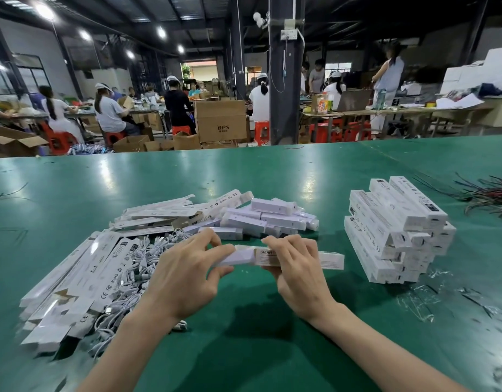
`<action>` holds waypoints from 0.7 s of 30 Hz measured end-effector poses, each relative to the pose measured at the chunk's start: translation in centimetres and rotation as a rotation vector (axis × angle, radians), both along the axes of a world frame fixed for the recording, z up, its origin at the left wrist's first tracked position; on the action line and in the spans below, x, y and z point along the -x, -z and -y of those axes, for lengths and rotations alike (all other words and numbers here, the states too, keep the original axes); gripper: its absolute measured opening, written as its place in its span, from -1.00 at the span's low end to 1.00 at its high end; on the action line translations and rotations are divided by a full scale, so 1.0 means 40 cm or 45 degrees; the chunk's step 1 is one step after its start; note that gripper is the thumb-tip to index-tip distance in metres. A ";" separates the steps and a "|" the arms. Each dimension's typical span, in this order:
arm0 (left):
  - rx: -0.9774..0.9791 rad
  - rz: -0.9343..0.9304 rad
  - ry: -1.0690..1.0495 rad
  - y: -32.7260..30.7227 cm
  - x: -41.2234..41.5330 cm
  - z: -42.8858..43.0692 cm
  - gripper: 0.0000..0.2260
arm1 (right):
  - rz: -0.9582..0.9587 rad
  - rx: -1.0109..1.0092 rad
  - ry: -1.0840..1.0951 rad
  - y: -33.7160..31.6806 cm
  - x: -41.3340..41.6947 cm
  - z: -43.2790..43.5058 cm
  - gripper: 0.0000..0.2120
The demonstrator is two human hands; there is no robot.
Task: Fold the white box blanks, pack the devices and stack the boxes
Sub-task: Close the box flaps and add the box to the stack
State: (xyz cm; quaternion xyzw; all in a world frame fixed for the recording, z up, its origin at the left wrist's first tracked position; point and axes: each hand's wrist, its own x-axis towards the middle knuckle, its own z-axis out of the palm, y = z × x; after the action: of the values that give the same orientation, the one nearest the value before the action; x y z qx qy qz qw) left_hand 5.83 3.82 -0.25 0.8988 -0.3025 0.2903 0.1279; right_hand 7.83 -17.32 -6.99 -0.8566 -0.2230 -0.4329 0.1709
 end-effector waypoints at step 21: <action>-0.022 0.036 0.079 0.010 -0.008 -0.002 -0.64 | -0.006 0.053 -0.017 -0.006 0.016 -0.008 -0.64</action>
State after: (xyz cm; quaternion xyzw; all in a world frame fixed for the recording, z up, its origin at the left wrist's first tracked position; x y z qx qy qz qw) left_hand 6.14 3.91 -0.64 0.8858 -0.3345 0.2964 0.1249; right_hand 7.19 -16.98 -6.77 -0.8596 -0.2371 -0.4249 0.1563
